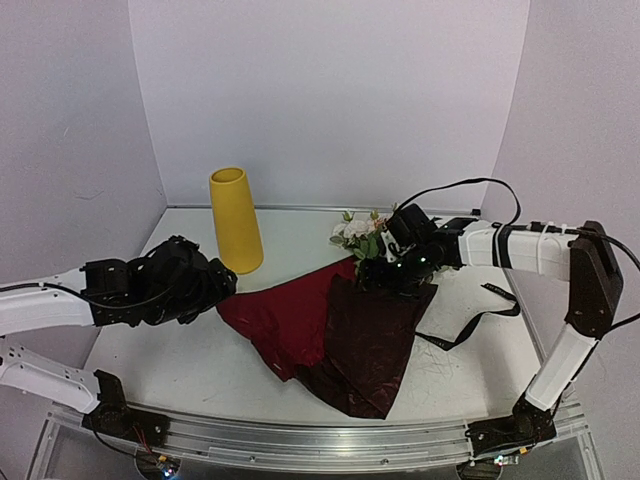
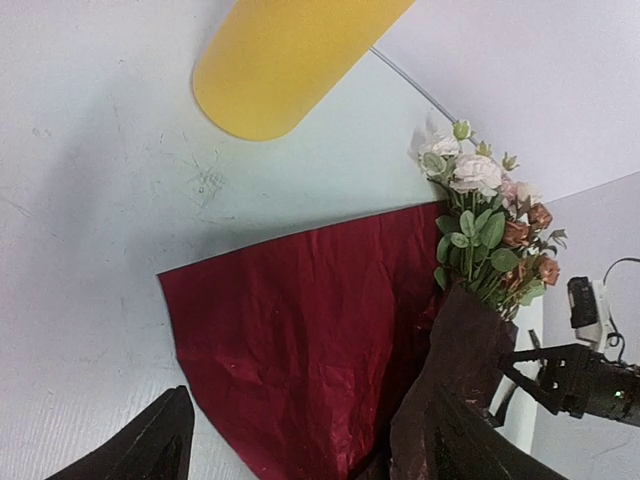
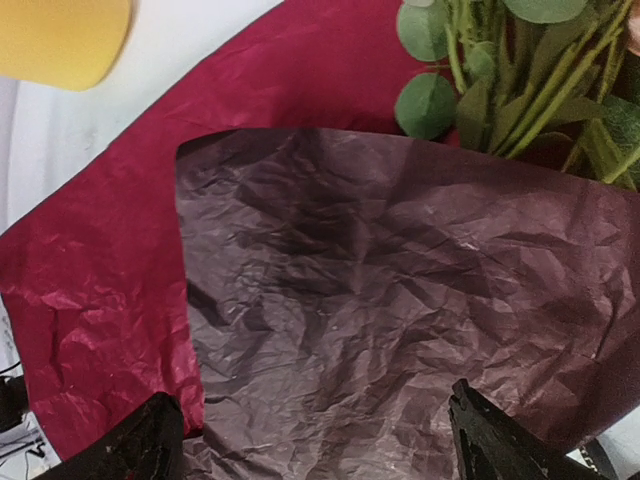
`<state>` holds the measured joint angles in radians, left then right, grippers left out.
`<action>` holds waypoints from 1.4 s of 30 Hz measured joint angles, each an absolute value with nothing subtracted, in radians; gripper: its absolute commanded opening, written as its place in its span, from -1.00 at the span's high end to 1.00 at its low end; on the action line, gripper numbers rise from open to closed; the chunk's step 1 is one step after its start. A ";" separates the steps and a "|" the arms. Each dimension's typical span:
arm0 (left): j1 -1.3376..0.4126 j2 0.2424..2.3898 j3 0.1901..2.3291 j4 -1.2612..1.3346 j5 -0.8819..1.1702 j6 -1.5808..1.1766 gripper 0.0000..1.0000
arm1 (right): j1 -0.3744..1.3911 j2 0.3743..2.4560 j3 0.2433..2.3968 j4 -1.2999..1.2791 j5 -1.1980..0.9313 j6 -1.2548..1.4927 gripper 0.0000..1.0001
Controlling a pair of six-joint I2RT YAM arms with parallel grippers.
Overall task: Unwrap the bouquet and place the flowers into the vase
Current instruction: Unfold the wrapping paper at the center of the board.
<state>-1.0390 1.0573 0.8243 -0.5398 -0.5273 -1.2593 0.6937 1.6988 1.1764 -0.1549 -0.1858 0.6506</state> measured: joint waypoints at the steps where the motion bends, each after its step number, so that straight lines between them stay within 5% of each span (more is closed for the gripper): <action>1: -1.038 1.084 0.843 -0.543 -0.526 -1.247 -0.59 | 0.698 1.702 1.183 -0.166 -0.169 0.654 -0.84; 10: -0.996 1.347 1.035 -0.545 -0.425 -1.081 -0.58 | 0.768 1.713 1.233 -0.215 -0.036 0.700 -0.81; 23: -0.932 1.633 1.193 -0.338 -0.013 -0.814 -0.70 | 0.775 1.719 1.283 -0.246 0.039 0.652 -0.78; 35: -0.781 1.791 1.276 -0.288 0.161 -0.745 -0.16 | 0.587 1.701 1.165 -0.191 -0.050 0.659 -0.47; 42: -0.725 1.902 1.345 -0.297 0.238 -0.681 -0.09 | 0.448 1.658 1.031 -0.169 -0.092 0.659 -0.26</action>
<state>-0.7245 1.9019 1.3454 -0.2968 0.2383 -0.6809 0.4484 1.6585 1.0310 -0.1693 -0.0923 0.6594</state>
